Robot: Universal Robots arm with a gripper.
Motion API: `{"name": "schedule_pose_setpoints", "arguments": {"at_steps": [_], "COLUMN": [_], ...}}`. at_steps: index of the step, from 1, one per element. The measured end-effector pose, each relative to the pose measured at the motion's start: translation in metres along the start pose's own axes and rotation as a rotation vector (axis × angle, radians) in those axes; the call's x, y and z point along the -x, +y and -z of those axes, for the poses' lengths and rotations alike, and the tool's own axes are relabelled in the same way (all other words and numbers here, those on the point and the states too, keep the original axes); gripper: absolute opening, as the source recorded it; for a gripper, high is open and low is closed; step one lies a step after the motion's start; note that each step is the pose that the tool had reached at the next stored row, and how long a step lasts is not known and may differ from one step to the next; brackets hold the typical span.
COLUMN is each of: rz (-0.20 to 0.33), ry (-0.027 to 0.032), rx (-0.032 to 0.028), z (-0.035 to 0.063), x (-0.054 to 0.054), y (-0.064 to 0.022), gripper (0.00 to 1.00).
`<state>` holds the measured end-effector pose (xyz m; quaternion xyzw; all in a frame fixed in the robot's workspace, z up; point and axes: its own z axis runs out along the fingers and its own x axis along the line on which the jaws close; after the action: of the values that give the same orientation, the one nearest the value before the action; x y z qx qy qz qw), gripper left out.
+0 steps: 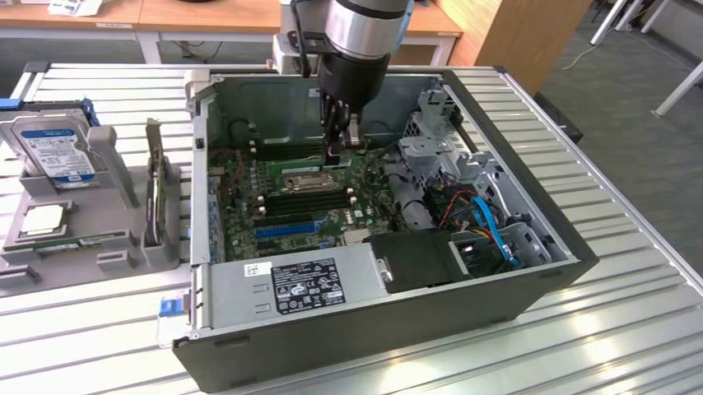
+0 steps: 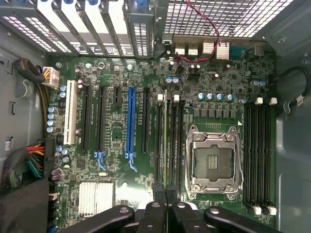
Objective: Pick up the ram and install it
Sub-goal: 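Insert the ram into the slot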
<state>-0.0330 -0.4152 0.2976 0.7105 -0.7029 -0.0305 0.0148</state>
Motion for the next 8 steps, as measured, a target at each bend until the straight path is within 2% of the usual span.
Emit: {"name": "schedule_pose_setpoints", "arguments": {"at_steps": [8], "rz": [0.0], "ry": [0.0], "rx": [0.0], "z": [-0.0076], "x": [-0.0006], "y": [-0.0005], "gripper": [0.12]}}
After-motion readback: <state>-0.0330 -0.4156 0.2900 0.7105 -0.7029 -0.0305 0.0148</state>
